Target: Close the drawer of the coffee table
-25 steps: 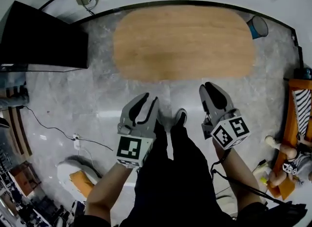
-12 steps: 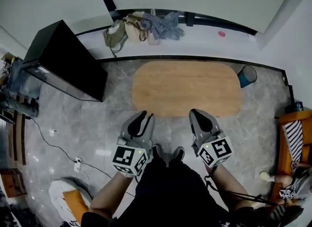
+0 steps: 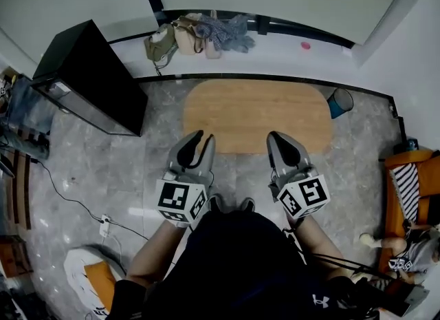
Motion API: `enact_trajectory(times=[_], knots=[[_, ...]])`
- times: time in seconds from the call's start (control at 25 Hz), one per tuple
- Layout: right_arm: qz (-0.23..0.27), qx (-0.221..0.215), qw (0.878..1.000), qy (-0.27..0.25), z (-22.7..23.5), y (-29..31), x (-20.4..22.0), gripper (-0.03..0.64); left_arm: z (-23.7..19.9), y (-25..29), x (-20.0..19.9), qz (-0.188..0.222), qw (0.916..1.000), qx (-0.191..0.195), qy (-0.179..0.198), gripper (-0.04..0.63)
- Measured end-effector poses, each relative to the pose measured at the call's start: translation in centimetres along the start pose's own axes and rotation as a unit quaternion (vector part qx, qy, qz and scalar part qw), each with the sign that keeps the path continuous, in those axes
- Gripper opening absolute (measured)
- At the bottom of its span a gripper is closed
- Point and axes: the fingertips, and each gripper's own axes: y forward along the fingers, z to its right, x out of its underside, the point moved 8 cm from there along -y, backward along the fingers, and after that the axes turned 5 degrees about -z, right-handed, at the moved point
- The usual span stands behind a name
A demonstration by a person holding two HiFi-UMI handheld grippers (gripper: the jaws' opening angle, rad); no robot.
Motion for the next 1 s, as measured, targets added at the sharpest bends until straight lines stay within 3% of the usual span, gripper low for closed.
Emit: enact_trajectory(times=[0.52,1.0], knots=[[0.021,-0.007,1.000,0.010,-2.7,1.7,0.0,0.002,-1.6,0.2,-0.6,0.010,0.9993,0.032,0.017,0.106],[0.025,-0.004,1.000,-0.012,-5.4,3.2,0.5,0.000,-3.5,-0.5,0.6,0.004,0.9985,0.054,0.007,0.106]])
